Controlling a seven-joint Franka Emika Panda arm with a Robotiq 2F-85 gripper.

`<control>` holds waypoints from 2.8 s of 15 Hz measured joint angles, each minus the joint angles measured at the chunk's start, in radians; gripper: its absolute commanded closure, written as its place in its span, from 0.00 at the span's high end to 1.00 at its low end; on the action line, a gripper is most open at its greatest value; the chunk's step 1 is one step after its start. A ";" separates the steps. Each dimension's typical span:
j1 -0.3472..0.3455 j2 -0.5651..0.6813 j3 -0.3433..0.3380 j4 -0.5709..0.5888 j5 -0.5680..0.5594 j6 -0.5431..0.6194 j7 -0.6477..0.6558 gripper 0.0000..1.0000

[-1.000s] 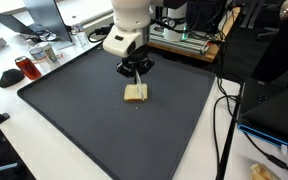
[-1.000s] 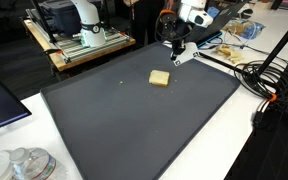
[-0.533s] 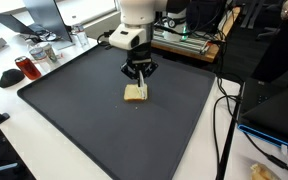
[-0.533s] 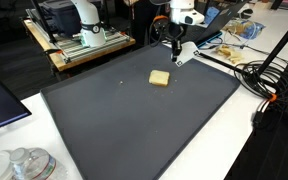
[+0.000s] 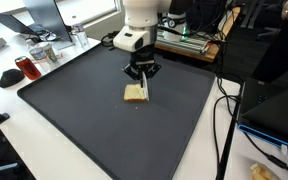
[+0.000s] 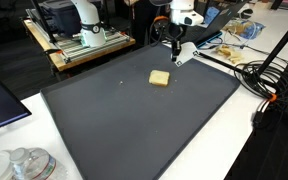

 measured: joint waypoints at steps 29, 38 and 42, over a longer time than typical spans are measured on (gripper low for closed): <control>0.279 0.164 -0.068 0.135 -0.299 -0.160 0.355 0.01; 0.168 0.114 -0.057 0.015 -0.197 0.055 0.327 0.01; 0.071 0.061 -0.021 -0.092 -0.081 0.174 0.229 0.01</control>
